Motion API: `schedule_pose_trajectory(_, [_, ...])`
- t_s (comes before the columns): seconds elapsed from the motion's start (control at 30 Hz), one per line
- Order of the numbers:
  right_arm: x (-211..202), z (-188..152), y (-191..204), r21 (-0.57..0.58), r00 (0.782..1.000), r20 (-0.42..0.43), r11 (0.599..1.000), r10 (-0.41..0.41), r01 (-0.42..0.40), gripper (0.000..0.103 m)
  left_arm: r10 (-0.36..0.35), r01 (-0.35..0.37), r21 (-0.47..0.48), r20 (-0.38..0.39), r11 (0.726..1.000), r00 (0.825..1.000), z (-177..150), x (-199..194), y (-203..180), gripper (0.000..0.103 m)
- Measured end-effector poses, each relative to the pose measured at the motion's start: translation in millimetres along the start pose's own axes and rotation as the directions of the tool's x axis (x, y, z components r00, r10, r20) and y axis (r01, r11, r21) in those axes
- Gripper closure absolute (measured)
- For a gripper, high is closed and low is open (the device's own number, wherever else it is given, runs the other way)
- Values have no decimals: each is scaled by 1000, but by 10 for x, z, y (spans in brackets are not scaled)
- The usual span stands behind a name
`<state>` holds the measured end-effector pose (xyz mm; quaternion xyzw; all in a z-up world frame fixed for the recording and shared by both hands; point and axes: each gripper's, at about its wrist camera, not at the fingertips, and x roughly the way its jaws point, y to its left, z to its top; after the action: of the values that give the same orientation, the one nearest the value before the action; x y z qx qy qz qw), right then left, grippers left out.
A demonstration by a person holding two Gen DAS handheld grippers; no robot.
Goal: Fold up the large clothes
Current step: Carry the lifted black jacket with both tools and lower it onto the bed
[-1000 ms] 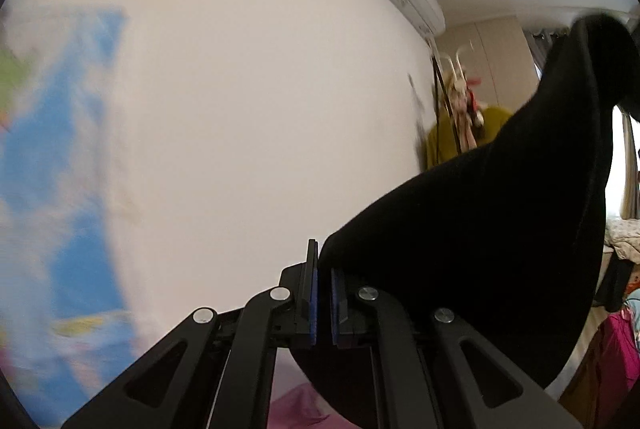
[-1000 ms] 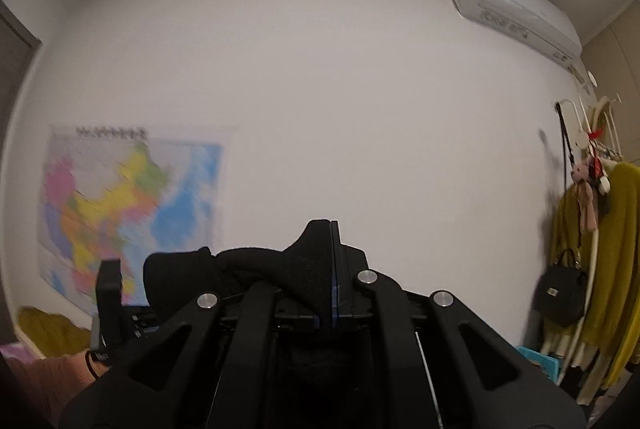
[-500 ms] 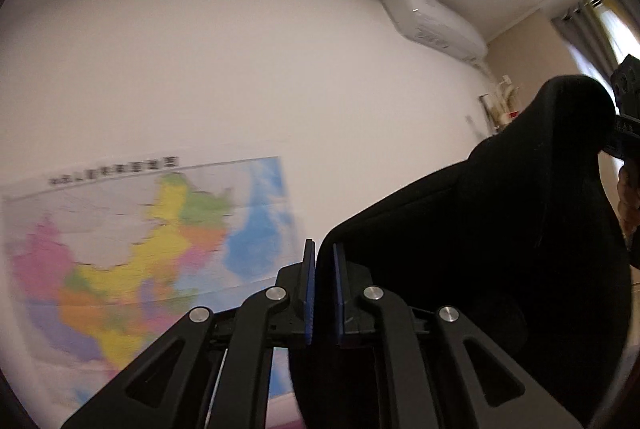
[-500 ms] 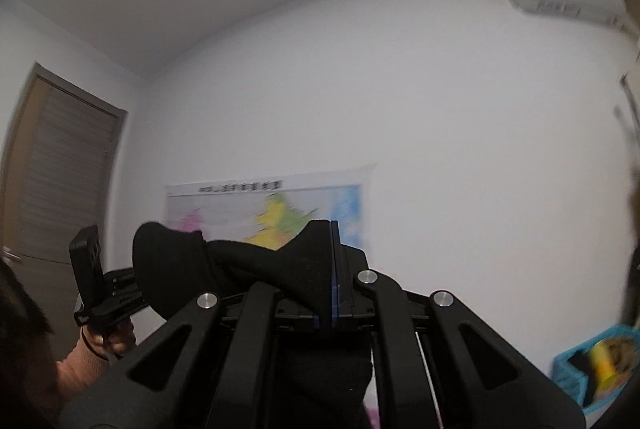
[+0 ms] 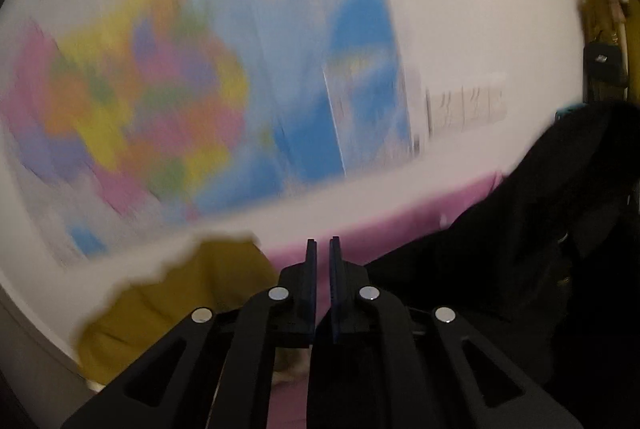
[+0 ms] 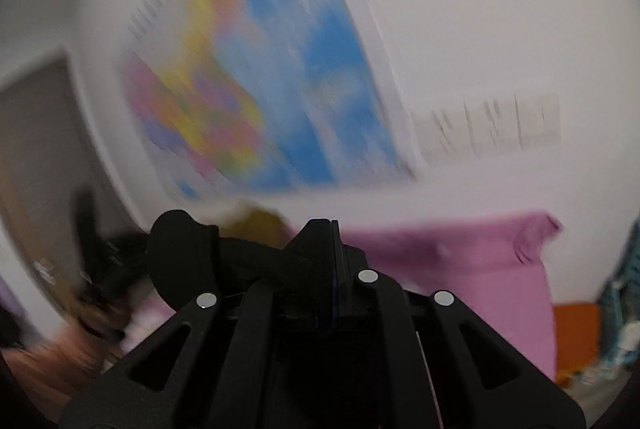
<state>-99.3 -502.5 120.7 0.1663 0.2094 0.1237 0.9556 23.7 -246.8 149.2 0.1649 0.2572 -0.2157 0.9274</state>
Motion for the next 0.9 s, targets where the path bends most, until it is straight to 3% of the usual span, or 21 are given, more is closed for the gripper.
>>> schedule_pose_trajectory(0.07, [546,-231,-268,72,992,-122,997,-7,16,99,29,-33,-41,-83,999,996,-168,574,14,100])
schedule_pose_trajectory(0.1, [839,-372,-369,33,982,-168,996,-80,87,99,23,-28,-36,-135,999,991,-270,879,-18,100])
schedule_pose_trajectory(0.13, [1007,-444,-502,56,976,-197,993,-90,103,99,19,-29,-46,-193,999,981,-363,1138,-24,100])
schedule_pose_trajectory(0.2, [1254,-547,-723,102,974,-214,989,-80,103,99,-76,58,-78,-264,995,962,-510,1461,-6,96])
schedule_pose_trajectory(0.23, [1290,-517,-828,134,975,-208,985,-79,109,99,-92,69,-88,-289,994,953,-521,1581,22,96])
schedule_pose_trajectory(0.27, [1302,-509,-939,190,979,-202,978,-42,81,99,-109,83,-96,-307,992,946,-550,1662,48,90])
schedule_pose_trajectory(0.33, [1342,-462,-1027,194,977,-205,976,-58,99,99,-184,173,-64,-330,983,926,-610,1785,65,54])
schedule_pose_trajectory(0.37, [1353,-456,-1069,181,974,-215,977,-74,114,99,-174,168,-49,-339,985,925,-639,1827,70,38])
schedule_pose_trajectory(0.4, [1400,-452,-1142,182,972,-222,976,-74,116,99,-167,165,-35,-349,986,922,-675,1885,88,37])
schedule_pose_trajectory(0.53, [1483,-503,-1265,217,970,-239,970,-54,108,98,-272,279,-57,-473,959,838,-860,2189,59,31])
schedule_pose_trajectory(0.6, [1512,-505,-1286,234,971,-235,968,-35,92,98,-260,275,-45,-496,960,828,-938,2266,29,25])
schedule_pose_trajectory(0.7, [1551,-547,-1291,258,972,-236,962,-22,84,98,-379,396,-76,-499,915,779,-1023,2247,-40,11])
schedule_pose_trajectory(0.77, [1536,-572,-1292,262,972,-233,962,-16,78,98,-425,452,-74,-499,889,755,-1054,2203,-98,10])
schedule_pose_trajectory(0.8, [1534,-577,-1300,271,974,-228,960,-7,70,98,-436,476,-52,-496,878,750,-1095,2130,-176,11])
schedule_pose_trajectory(0.83, [1516,-588,-1300,277,975,-224,959,0,64,98,-421,473,-23,-492,881,762,-1108,2093,-227,15])
schedule_pose_trajectory(0.87, [1507,-586,-1278,271,976,-219,961,-1,62,98,-373,435,20,-480,900,794,-1121,2051,-277,29])
schedule_pose_trajectory(0.9, [1498,-582,-1263,269,977,-215,961,1,58,98,-334,397,41,-468,917,818,-1118,2023,-290,52])
